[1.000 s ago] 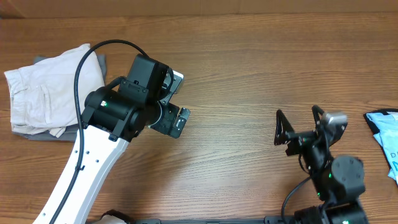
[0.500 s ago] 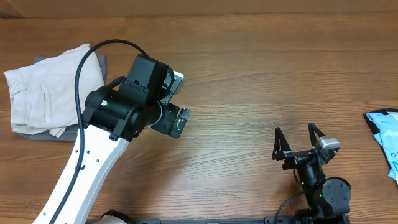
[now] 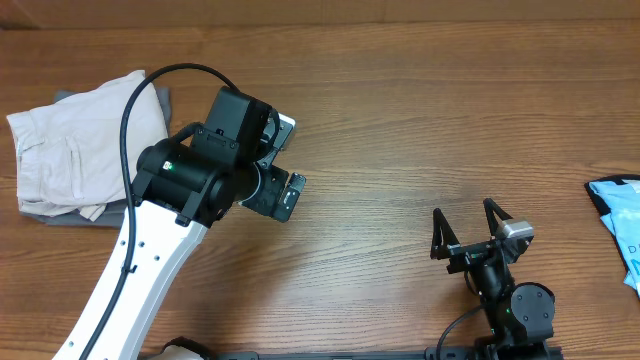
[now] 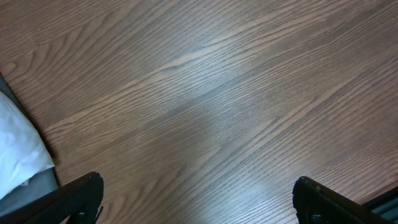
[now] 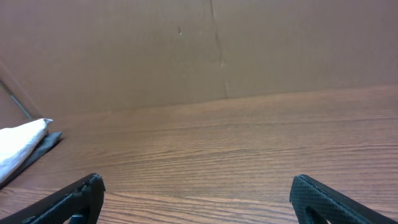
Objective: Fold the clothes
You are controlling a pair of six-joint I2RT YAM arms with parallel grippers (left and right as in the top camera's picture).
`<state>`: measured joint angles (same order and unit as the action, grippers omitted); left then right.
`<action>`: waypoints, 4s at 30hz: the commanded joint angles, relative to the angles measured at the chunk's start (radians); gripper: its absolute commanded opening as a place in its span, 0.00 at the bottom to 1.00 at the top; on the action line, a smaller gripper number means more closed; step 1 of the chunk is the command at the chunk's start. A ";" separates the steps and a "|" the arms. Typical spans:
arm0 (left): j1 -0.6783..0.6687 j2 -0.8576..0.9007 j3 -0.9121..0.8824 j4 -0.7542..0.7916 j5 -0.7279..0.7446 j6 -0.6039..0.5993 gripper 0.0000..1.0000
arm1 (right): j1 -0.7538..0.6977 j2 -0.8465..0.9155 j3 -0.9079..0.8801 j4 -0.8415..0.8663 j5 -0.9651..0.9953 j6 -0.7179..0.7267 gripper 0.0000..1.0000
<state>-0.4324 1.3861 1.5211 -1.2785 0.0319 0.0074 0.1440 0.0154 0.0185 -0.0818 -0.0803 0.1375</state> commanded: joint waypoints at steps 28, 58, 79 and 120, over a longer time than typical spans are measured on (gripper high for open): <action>0.143 -0.285 -0.183 0.430 -0.133 0.031 1.00 | -0.005 -0.013 -0.010 0.007 -0.008 -0.004 1.00; 0.391 -1.383 -1.262 1.045 0.047 0.007 1.00 | -0.005 -0.013 -0.010 0.007 -0.008 -0.004 1.00; 0.386 -1.382 -1.516 1.209 0.046 0.004 1.00 | -0.005 -0.013 -0.010 0.007 -0.008 -0.004 1.00; 0.386 -1.382 -1.516 1.209 0.047 0.004 1.00 | -0.005 -0.012 -0.010 0.007 -0.008 -0.004 1.00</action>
<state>-0.0441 0.0158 0.0132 -0.0750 0.0753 0.0254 0.1436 0.0147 0.0185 -0.0807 -0.0814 0.1371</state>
